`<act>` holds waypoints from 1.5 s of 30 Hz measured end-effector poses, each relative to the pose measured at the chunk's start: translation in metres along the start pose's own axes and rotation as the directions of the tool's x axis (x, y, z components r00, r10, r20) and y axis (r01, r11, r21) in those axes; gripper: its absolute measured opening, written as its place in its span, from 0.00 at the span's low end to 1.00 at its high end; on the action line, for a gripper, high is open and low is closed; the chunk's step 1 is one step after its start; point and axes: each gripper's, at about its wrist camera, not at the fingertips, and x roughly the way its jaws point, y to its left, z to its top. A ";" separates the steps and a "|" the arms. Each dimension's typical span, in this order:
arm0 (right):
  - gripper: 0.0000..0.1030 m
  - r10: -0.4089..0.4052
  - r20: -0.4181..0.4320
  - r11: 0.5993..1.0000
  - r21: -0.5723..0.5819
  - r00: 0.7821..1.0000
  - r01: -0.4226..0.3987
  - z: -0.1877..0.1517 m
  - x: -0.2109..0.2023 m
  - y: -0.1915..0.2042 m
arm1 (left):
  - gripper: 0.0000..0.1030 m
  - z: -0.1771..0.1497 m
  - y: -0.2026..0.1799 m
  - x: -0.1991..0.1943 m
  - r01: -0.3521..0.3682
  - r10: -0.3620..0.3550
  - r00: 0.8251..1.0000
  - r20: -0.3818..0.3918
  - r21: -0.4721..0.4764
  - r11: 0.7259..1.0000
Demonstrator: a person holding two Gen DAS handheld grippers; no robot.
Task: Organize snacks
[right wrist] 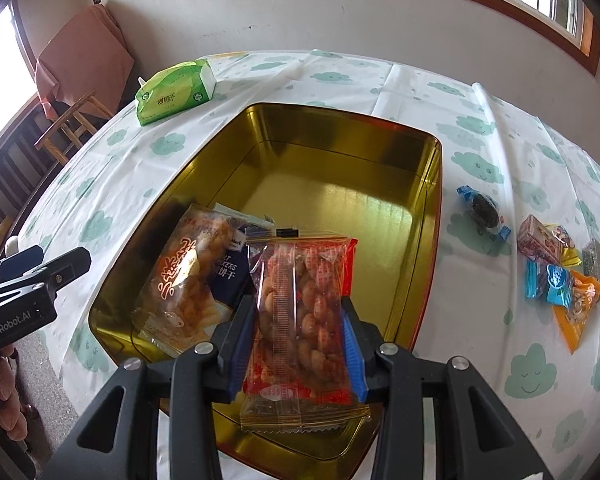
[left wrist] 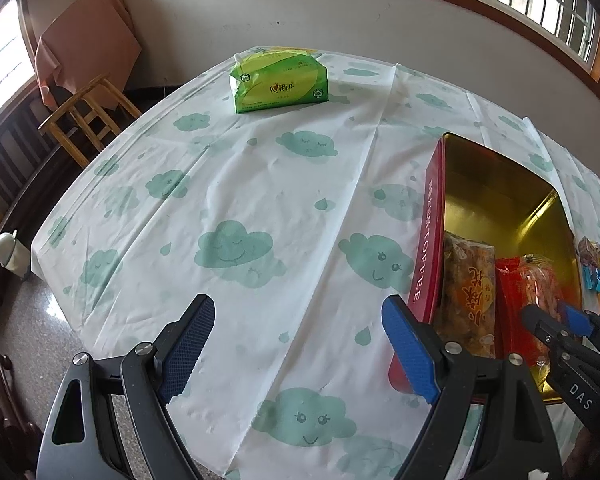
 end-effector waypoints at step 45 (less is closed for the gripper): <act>0.46 -0.322 0.118 0.908 0.320 0.939 0.270 -0.017 -0.069 -0.287 | 0.81 0.004 -0.172 -0.046 0.212 -0.227 0.974 0.022 0.278 0.937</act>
